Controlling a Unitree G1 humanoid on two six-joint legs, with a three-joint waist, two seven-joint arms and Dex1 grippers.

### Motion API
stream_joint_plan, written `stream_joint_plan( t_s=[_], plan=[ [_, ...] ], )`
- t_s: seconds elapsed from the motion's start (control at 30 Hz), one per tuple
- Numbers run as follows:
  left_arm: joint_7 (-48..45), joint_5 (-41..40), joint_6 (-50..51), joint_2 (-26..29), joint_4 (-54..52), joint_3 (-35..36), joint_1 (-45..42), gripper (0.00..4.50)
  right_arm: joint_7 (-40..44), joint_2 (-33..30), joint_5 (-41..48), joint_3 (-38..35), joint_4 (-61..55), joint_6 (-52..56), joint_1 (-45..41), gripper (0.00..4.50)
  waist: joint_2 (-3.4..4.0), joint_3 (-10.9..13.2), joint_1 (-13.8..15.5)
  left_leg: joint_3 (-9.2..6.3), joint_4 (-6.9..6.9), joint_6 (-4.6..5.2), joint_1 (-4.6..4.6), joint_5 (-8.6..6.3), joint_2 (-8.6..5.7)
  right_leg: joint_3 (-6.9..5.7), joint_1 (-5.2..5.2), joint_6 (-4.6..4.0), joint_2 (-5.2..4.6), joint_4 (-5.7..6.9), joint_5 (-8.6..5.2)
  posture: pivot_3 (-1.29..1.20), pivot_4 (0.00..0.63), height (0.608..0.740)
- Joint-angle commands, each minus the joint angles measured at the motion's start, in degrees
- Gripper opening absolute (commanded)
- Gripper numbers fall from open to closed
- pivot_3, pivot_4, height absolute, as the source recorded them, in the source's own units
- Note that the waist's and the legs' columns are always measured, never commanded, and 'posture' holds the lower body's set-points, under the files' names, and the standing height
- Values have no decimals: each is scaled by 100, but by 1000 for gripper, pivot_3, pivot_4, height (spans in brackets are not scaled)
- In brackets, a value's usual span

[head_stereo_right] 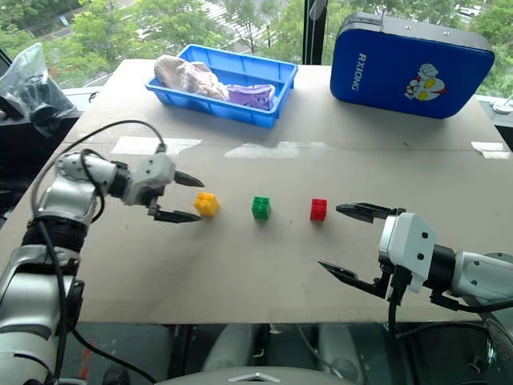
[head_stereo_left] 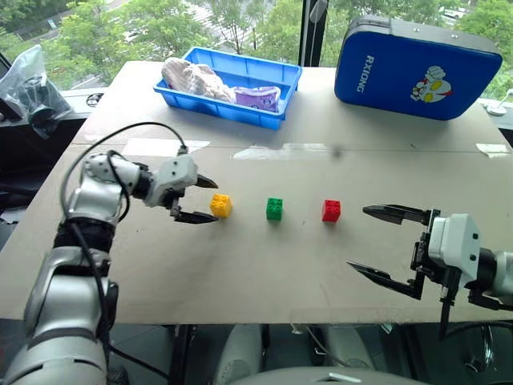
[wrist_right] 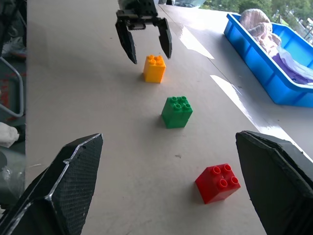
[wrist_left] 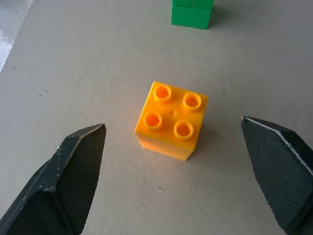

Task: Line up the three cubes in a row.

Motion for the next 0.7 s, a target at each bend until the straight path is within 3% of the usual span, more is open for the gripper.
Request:
stream_joint_plan(
  t_s=[0.03,0.2,0.33,0.5,0.7],
  plan=[
    [999,-796,1510,1,-1864,979,1085,4472,-294,172,-247,-103,91,-1,209,4500,0,-1,6,-1,0,0,2,0,0,1,2,0,-13,-1,0,0,150,740],
    [2623,-1509,3034,-638,-4094,2072,2782,4472,-340,416,-338,-301,486,-47,616,4500,1,-2,66,-6,0,-1,9,0,1,10,10,-4,-29,-2,-3,0,150,740],
    [3401,-1836,3468,-1200,-5220,2651,3968,4472,52,329,-325,-744,828,-136,1197,4500,5,-4,112,0,-7,-2,41,-1,1,17,37,-22,-31,-2,-17,0,150,740],
    [3702,-2084,3385,-1562,-5983,3193,5203,4472,568,208,-511,-1265,1258,-407,1855,4500,9,-11,100,5,-17,-3,73,-2,0,22,62,-4,-32,-8,-32,0,150,740],
    [3711,-2424,3212,-1728,-6277,3368,6036,4472,858,105,-655,-1405,1557,-518,1984,4500,24,-21,95,9,-17,-28,81,-17,6,16,55,-4,-38,-8,-33,0,150,740]
  ],
)
